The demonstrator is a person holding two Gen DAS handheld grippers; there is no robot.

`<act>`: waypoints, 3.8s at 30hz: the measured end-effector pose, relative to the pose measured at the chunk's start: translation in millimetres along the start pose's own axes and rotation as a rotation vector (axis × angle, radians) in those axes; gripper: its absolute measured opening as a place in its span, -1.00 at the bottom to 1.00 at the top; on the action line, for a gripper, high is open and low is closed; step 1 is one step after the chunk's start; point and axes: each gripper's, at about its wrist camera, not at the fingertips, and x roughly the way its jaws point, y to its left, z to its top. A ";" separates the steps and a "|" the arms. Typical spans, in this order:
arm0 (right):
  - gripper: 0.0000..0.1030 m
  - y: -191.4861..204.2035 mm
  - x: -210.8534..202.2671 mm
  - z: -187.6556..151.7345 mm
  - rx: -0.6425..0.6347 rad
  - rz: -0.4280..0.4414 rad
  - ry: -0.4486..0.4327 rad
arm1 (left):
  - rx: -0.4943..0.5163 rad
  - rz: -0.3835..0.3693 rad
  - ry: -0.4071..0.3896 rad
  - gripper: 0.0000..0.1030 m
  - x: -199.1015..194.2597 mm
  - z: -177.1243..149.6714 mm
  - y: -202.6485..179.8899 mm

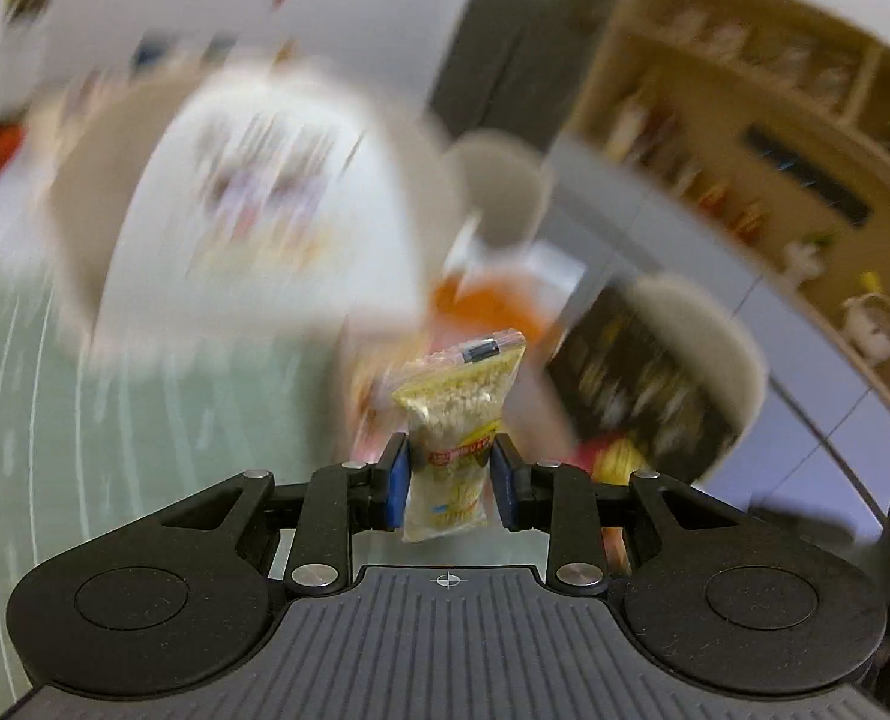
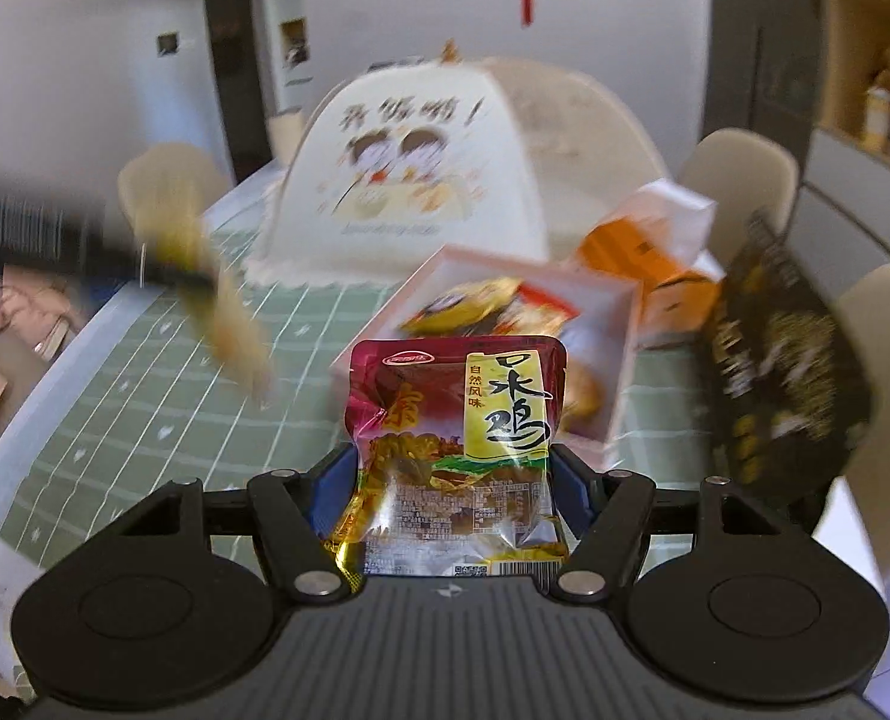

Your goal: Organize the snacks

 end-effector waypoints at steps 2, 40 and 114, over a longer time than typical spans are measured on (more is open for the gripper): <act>0.33 -4.7 -4.8 4.0 0.004 -0.029 -0.016 | 0.075 -0.019 -0.063 -0.36 7.6 32.8 -15.7; 0.67 -25.9 80.9 4.9 0.066 -0.102 0.042 | -0.029 0.179 0.172 -0.33 74.3 -80.2 31.7; 0.31 -22.1 66.2 -14.9 0.169 0.015 0.022 | -0.021 0.217 0.181 -0.33 63.7 -152.2 31.5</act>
